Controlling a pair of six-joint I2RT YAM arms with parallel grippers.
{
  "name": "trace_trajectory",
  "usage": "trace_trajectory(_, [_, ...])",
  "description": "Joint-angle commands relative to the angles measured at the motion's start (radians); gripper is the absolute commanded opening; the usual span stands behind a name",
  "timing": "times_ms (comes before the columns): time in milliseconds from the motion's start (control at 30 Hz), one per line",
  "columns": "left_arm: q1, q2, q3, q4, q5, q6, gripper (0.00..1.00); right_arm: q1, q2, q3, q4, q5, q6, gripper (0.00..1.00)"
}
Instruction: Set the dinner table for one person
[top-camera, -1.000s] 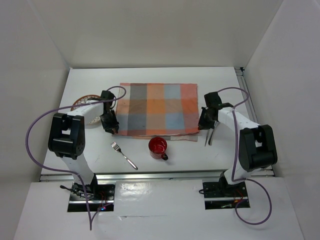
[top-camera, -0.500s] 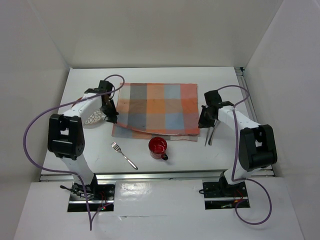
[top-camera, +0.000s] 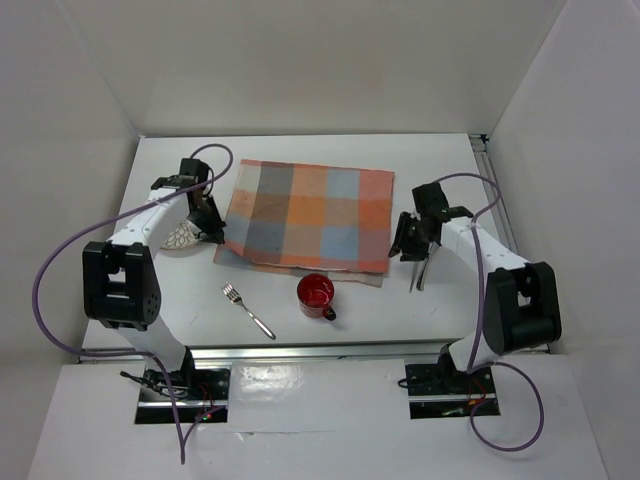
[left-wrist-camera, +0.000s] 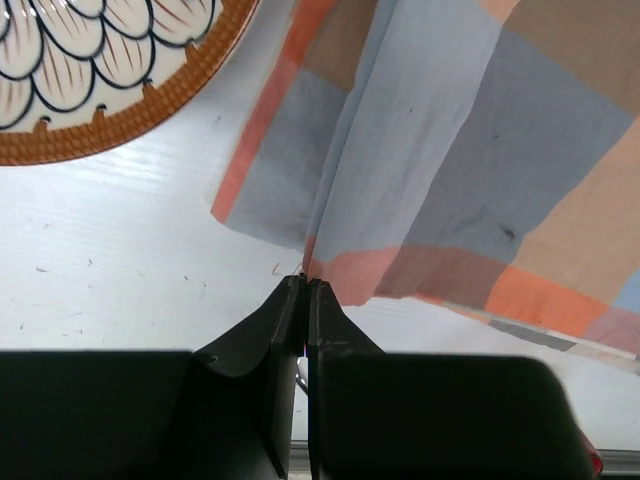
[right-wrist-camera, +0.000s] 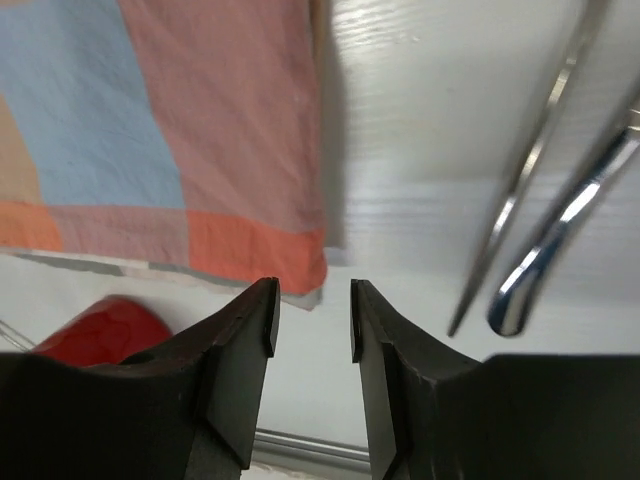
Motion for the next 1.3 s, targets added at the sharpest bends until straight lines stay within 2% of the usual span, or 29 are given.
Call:
trace_trajectory(0, [0.000, -0.009, -0.011, 0.018, 0.026, 0.024, 0.00, 0.003, 0.042, -0.022, 0.076, -0.108, 0.022, 0.46])
trace_trajectory(233, [0.000, 0.000, 0.011, 0.018, 0.008, 0.033, 0.00, 0.023, 0.140, -0.044, 0.133, -0.141, 0.023, 0.46])
trace_trajectory(300, [0.000, 0.000, 0.011, 0.018, 0.008, 0.033, 0.00, 0.034, 0.159, -0.054, 0.133, -0.141, 0.023, 0.42])
trace_trajectory(400, [0.000, 0.009, 0.020, 0.018, 0.017, 0.033, 0.00, 0.034, 0.127, -0.054, 0.133, -0.084, 0.036, 0.14])
trace_trajectory(433, [0.000, 0.009, 0.020, 0.018, 0.017, 0.033, 0.00, 0.034, 0.111, -0.054, 0.133, -0.072, 0.045, 0.00])
trace_trajectory(600, [0.000, 0.018, 0.080, -0.010, 0.017, 0.033, 0.00, 0.034, 0.010, 0.022, 0.054, 0.003, 0.046, 0.00])
trace_trajectory(800, [0.040, 0.009, 0.154, -0.039, 0.017, 0.042, 0.00, 0.043, -0.062, 0.102, -0.020, -0.021, 0.003, 0.00])
trace_trajectory(933, [0.040, -0.002, 0.123, -0.039, 0.017, 0.052, 0.00, 0.086, -0.085, 0.042, -0.029, -0.044, 0.003, 0.00])
trace_trajectory(1100, [0.040, 0.010, -0.009, 0.019, 0.017, 0.030, 0.00, 0.123, -0.073, -0.100, 0.023, -0.055, 0.044, 0.00])
trace_trajectory(1133, [0.040, 0.020, -0.032, 0.033, 0.017, 0.030, 0.02, 0.132, -0.073, -0.134, 0.023, -0.055, 0.044, 0.00])
trace_trajectory(1167, [0.040, 0.032, -0.032, 0.033, 0.017, 0.030, 0.21, 0.132, -0.058, -0.145, 0.032, -0.038, 0.044, 0.13])
trace_trajectory(1200, [0.040, 0.058, -0.032, 0.033, 0.017, 0.030, 0.58, 0.132, -0.036, -0.145, 0.032, -0.024, 0.055, 0.30])
trace_trajectory(1233, [0.040, 0.067, -0.032, 0.033, 0.003, 0.030, 0.71, 0.132, -0.027, -0.145, 0.021, -0.009, 0.055, 0.44])
trace_trajectory(1267, [0.031, 0.067, -0.020, 0.021, 0.003, 0.030, 0.74, 0.132, -0.027, -0.145, 0.021, 0.005, 0.055, 0.48])
